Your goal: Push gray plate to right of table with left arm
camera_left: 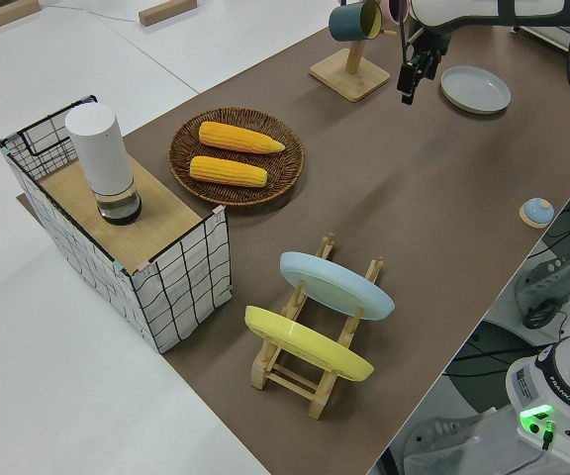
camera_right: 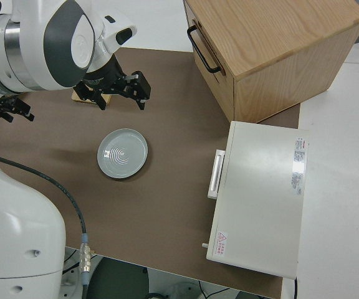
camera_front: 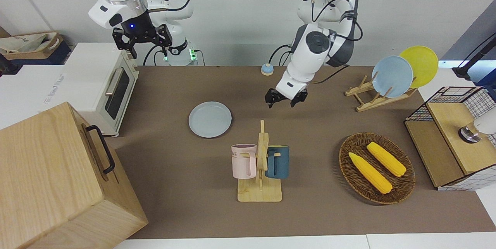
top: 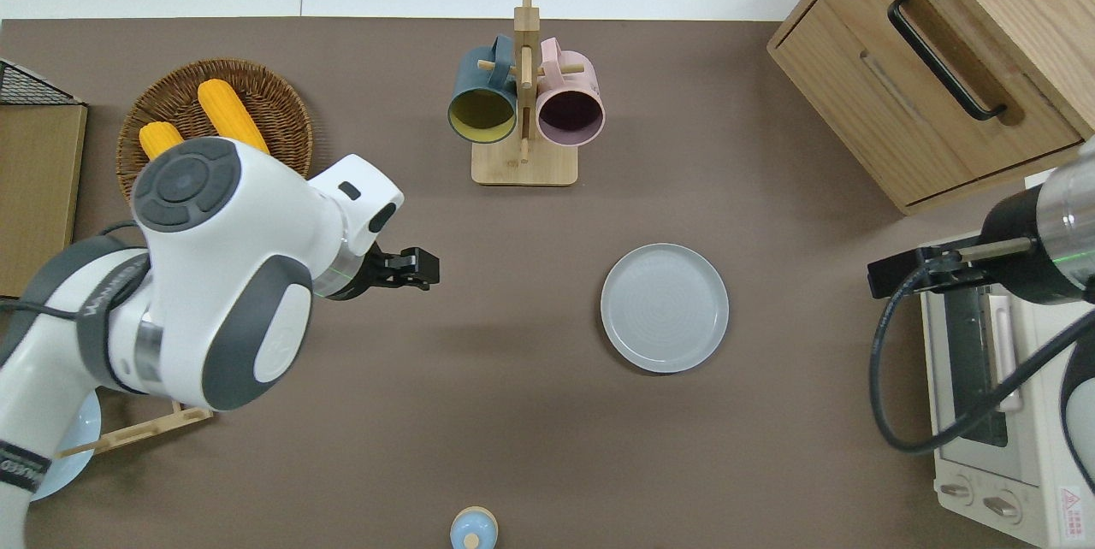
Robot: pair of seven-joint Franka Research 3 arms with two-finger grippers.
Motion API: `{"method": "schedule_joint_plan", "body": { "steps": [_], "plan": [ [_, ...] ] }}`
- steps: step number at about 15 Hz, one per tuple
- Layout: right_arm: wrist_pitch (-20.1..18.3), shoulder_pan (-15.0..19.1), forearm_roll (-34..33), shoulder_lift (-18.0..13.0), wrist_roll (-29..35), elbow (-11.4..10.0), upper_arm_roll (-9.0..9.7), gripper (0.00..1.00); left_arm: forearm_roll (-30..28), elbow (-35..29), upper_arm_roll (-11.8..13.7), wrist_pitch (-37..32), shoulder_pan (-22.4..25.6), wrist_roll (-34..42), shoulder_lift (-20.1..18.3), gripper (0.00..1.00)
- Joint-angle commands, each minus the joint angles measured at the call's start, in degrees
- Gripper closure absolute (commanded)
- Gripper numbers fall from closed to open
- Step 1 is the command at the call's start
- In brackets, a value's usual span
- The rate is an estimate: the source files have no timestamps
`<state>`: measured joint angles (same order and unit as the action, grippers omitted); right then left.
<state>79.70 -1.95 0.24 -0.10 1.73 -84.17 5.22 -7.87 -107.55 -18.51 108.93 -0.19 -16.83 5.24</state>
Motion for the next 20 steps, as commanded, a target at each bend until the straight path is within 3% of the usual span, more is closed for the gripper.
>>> {"method": "schedule_joint_plan", "body": {
  "steps": [1, 8, 11, 20],
  "plan": [
    [-0.7, 0.6, 0.5, -0.4, -0.1, 0.0, 0.23, 0.017, 2.2, -0.9, -0.1, -5.3, 5.4, 9.2, -4.7, 0.01],
    [-0.7, 0.6, 0.5, -0.4, -0.1, 0.1, 0.23, 0.017, 6.5, 8.9, -0.4, -16.3, 14.8, 20.9, -5.9, 0.01],
    [-0.7, 0.6, 0.5, -0.4, -0.1, 0.0, 0.32, 0.017, 6.7, 11.2, -0.3, -17.9, 18.1, 24.5, -5.9, 0.01],
    [-0.7, 0.6, 0.5, -0.4, -0.1, 0.0, 0.32, 0.017, 6.7, 14.7, 1.5, -20.7, 19.6, 26.7, -5.4, 0.01]
  ]
}}
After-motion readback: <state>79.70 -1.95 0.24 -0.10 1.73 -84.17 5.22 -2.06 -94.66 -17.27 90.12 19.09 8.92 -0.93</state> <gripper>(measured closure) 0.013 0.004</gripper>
